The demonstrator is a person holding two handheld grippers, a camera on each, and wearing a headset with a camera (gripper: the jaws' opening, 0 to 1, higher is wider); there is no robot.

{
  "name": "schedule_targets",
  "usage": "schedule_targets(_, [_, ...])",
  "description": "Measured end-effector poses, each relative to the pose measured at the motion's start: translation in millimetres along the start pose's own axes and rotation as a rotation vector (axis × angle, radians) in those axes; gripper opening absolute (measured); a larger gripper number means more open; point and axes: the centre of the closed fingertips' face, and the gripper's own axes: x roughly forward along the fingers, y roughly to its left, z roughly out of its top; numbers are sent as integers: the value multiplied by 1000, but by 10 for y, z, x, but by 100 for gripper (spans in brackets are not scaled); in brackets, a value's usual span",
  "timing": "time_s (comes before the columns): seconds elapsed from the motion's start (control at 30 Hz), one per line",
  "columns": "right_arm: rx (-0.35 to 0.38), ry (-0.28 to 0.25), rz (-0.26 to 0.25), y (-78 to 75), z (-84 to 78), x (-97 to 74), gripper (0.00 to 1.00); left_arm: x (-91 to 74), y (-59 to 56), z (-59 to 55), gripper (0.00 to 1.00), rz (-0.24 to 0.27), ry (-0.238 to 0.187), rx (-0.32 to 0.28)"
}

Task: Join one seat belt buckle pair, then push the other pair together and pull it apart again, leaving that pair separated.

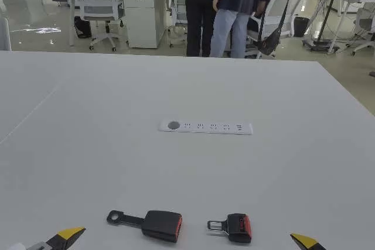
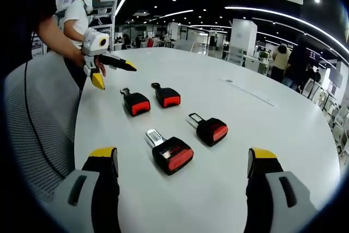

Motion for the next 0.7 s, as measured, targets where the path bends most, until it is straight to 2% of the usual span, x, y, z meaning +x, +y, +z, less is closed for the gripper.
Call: schedule_targets(0.7, [-12, 2, 4, 9, 10, -20, 99, -2, -14, 1, 100, -6, 2, 7])
